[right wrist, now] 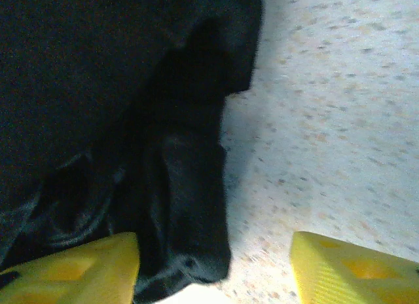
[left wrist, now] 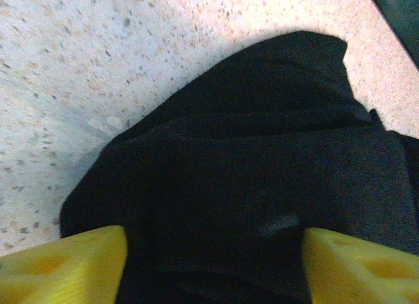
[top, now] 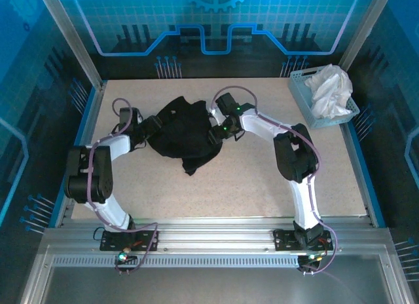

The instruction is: Fold the inside-out t-shirt

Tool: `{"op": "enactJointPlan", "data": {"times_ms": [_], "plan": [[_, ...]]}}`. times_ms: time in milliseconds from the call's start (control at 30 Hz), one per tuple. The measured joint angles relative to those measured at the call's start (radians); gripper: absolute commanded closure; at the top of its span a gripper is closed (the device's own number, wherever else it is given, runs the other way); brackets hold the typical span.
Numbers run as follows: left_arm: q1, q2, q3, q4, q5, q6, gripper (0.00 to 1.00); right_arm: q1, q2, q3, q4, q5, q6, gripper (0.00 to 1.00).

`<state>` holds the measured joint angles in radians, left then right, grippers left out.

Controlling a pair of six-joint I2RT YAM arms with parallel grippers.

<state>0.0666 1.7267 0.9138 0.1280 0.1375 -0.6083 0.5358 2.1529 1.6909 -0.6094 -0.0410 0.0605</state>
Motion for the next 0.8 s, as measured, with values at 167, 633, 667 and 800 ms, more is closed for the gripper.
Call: {"op": "enactJointPlan", "data": {"times_ms": [167, 633, 667, 800], "plan": [[0.0, 0.047, 0.013, 0.013, 0.041, -0.005, 0.68, -0.002, 0.043, 0.064, -0.016, -0.069, 0.016, 0.81], [0.001, -0.256, 0.013, 0.042, 0.142, -0.063, 1.0, -0.094, -0.312, -0.034, 0.013, -0.142, 0.037, 1.0], [0.001, -0.319, 0.013, 0.042, 0.149, -0.072, 1.0, -0.094, -0.383, -0.041, 0.018, -0.134, 0.037, 1.0], [0.001, -0.534, 0.03, 0.032, 0.151, -0.085, 1.0, -0.093, -0.649, -0.042, 0.064, -0.102, 0.033, 1.0]]}}
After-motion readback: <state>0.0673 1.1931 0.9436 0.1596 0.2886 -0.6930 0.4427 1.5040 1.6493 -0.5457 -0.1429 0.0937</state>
